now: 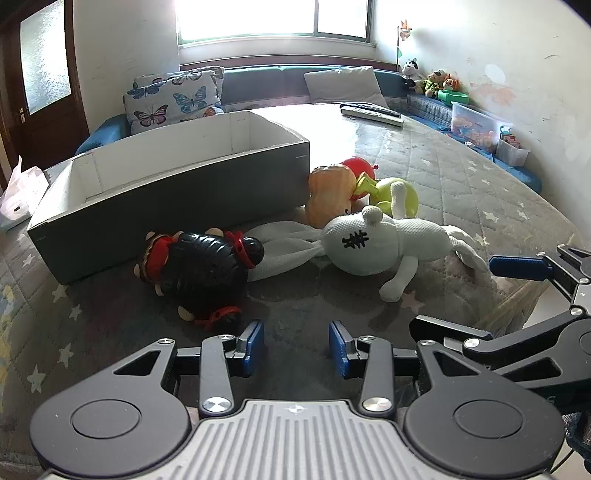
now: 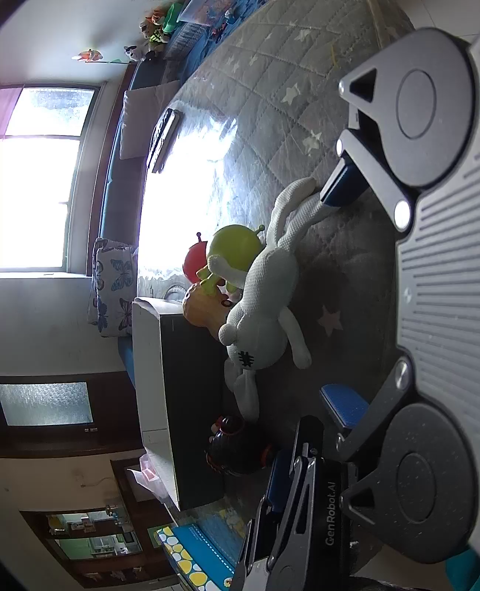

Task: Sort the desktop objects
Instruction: 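Move the left tool toward the white knitted bunny plush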

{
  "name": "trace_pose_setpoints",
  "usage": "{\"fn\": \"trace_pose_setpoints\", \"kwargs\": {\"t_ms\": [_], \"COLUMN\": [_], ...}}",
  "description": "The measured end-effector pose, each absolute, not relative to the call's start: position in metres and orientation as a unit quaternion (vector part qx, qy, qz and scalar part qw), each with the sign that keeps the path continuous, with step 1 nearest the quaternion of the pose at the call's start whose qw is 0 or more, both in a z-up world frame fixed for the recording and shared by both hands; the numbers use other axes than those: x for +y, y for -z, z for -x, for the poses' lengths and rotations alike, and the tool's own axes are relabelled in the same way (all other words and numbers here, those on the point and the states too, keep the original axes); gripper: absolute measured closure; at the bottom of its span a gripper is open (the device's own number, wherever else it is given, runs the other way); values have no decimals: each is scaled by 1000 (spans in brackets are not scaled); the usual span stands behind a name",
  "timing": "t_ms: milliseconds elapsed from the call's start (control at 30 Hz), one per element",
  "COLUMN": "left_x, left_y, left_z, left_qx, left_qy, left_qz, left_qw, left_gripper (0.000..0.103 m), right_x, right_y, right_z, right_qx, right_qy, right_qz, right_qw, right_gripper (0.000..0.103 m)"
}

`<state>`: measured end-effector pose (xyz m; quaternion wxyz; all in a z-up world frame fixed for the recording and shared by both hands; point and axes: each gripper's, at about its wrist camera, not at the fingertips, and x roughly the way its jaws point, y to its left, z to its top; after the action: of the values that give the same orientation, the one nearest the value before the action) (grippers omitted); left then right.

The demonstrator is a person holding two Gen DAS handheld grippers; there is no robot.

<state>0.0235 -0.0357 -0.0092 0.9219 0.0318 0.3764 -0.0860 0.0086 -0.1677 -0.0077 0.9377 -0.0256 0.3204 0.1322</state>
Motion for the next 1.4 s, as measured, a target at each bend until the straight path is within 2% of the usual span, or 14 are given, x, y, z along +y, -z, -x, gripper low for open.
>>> {"fn": "trace_pose_setpoints", "kwargs": {"t_ms": [1400], "left_x": [-35], "left_y": [-5], "left_z": [-63], "left_qx": [373], "left_qy": [130], "left_qz": [-10], "left_qw": [919], "left_gripper": [62], "right_x": [-184], "right_y": [9], "right_z": [-41], "right_qx": [334], "right_qy": [-115], "right_qz": [22], "right_qw": [935], "right_gripper": [1]}}
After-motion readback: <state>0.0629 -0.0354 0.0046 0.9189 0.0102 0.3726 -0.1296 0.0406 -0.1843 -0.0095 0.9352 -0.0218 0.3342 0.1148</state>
